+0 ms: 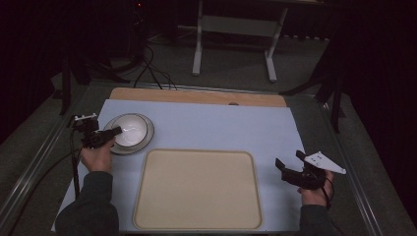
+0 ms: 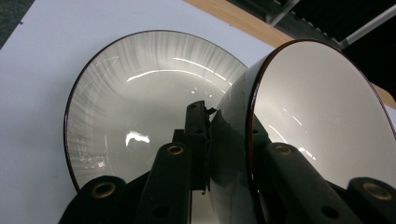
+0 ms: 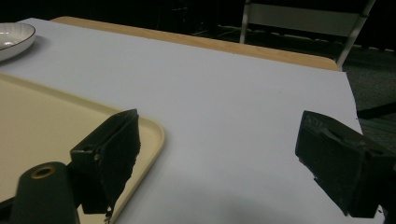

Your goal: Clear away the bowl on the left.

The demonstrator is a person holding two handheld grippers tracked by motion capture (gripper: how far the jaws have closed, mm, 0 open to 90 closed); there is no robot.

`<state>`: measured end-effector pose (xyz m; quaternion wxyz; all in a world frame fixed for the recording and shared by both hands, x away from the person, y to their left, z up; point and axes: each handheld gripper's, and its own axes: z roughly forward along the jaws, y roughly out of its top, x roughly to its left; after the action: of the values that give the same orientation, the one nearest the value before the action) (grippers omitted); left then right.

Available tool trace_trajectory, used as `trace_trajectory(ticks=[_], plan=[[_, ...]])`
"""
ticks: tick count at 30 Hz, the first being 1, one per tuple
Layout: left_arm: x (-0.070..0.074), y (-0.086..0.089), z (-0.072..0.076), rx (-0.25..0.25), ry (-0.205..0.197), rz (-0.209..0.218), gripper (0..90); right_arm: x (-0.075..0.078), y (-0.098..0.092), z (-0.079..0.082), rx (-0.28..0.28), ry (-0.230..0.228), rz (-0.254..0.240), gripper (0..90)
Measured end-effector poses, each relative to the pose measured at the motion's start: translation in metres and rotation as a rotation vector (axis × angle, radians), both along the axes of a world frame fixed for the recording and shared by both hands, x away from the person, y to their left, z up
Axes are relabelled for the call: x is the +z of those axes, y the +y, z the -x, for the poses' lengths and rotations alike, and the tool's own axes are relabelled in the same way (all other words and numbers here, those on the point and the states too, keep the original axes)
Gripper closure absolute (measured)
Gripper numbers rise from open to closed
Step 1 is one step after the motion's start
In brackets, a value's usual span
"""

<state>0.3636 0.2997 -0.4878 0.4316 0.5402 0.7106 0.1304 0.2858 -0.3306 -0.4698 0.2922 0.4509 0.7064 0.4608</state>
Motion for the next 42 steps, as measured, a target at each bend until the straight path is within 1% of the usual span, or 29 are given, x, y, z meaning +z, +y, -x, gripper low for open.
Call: trace_trajectory(ticks=[12, 13, 16, 17, 18, 21, 24, 28, 29, 33, 42], plan=[[0.012, -0.003, 0.012, -0.032, -0.056, -0.006, 79.3, 0.000, 0.000, 0.000, -0.006, -0.003, -0.003, 13.5], [0.014, -0.004, 0.014, -0.034, -0.069, 0.000, 79.3, 0.000, 0.000, 0.001, -0.006, -0.003, -0.003, 13.5], [0.015, -0.004, 0.017, -0.038, -0.080, 0.004, 79.3, 0.000, 0.000, 0.001, -0.006, -0.003, -0.002, 13.5], [0.016, -0.005, 0.021, -0.038, -0.092, 0.014, 79.3, 0.000, 0.000, 0.001, -0.006, -0.002, 0.000, 13.5], [0.016, -0.005, 0.021, -0.038, -0.092, 0.014, 79.3, 0.000, 0.000, 0.001, -0.006, -0.002, 0.000, 13.5], [0.016, -0.006, 0.025, -0.042, -0.107, 0.033, 79.3, 0.000, 0.000, 0.001, -0.007, -0.002, -0.002, 13.5], [0.015, -0.008, 0.029, -0.051, -0.111, 0.034, 79.3, 0.000, 0.000, 0.001, -0.007, -0.002, -0.003, 13.5], [0.015, -0.008, 0.033, -0.061, -0.117, 0.049, 79.3, 0.000, 0.000, 0.001, -0.007, -0.002, -0.003, 13.5], [0.016, -0.008, 0.035, -0.066, -0.119, 0.043, 79.3, 0.001, 0.000, 0.001, -0.008, -0.002, -0.004, 13.5], [0.018, -0.010, 0.038, -0.074, -0.128, 0.042, 79.2, 0.000, 0.000, 0.001, -0.008, -0.003, -0.003, 13.5], [0.021, -0.013, 0.041, -0.100, -0.143, 0.053, 79.2, 0.001, 0.000, 0.002, -0.009, -0.007, -0.005, 13.5]])
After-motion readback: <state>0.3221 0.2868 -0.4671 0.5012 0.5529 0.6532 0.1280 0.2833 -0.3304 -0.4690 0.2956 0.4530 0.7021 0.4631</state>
